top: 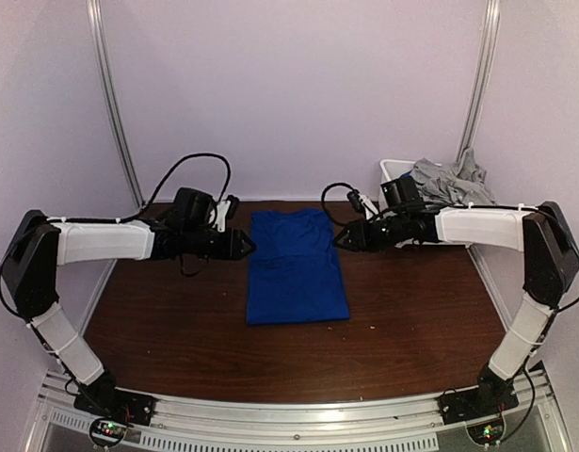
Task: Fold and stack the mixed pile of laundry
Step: Move the 2/3-rectangle-folded T-shirt to the center of the board.
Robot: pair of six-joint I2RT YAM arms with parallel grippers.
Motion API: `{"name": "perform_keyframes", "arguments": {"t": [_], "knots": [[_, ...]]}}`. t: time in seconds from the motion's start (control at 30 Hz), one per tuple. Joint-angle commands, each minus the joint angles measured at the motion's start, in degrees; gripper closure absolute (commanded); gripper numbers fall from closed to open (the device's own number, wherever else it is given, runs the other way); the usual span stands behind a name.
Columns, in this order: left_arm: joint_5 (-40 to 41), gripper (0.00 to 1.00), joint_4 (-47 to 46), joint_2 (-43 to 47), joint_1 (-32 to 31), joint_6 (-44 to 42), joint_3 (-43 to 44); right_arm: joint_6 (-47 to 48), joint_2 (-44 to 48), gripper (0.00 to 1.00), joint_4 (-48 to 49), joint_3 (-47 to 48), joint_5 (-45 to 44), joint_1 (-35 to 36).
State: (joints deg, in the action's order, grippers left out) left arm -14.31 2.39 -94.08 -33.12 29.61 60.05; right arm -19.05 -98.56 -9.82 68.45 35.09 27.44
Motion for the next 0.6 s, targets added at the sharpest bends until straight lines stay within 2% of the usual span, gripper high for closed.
{"name": "perform_keyframes", "arguments": {"t": [0.0,0.3,0.4,0.57], "knots": [[-4.74,0.59,-6.34,-3.32,-3.84,0.28,-3.67,-1.13,-3.05,0.56,2.06,-3.65,3.27,4.03],[-5.24,0.64,-10.95,-9.36,-7.63,4.28,-7.46,-2.70,-9.89,0.61,7.64,-8.88,4.32,5.86],[-5.16,0.66,-11.99,-9.15,-8.92,6.01,-10.91,-3.56,-9.39,0.61,9.26,-12.56,4.45,6.54],[-3.32,0.69,-14.42,-6.77,-14.90,10.86,-17.89,-7.16,-5.31,0.62,12.48,-20.25,3.48,10.51]]}}
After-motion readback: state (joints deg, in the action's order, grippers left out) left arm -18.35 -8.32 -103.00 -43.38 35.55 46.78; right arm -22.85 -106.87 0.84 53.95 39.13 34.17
